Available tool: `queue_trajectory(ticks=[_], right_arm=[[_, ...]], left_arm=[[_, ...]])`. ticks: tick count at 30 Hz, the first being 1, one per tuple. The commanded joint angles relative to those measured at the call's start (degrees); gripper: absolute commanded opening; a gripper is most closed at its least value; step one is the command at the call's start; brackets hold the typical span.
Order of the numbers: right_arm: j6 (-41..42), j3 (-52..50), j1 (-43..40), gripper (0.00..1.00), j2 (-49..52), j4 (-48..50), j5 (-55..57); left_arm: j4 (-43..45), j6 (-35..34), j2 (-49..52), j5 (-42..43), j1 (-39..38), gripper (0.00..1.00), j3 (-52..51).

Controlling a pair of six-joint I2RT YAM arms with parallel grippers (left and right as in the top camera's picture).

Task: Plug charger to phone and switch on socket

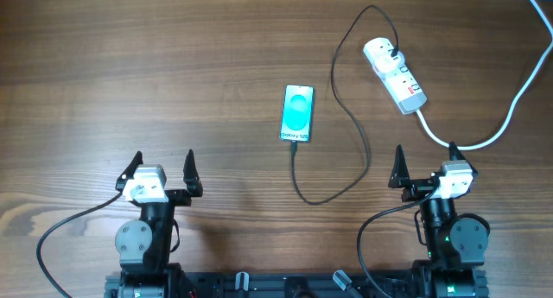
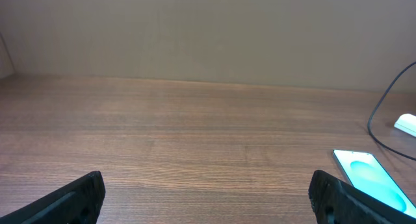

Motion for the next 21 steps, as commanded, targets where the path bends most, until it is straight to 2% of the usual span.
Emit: queue_trajectory(ticks=[1, 21], right_arm=[[0.9, -0.1, -0.3, 1.0, -0.5, 0.1, 0.1], [0.9, -0.1, -0.3, 1.0, -0.5, 0.1, 0.1]], left_arm=[[-0.1, 1.1, -0.6, 0.7, -0.2, 1.0, -0.4], [0.0, 1.1, -0.5, 0.7, -0.2, 1.0, -0.4]])
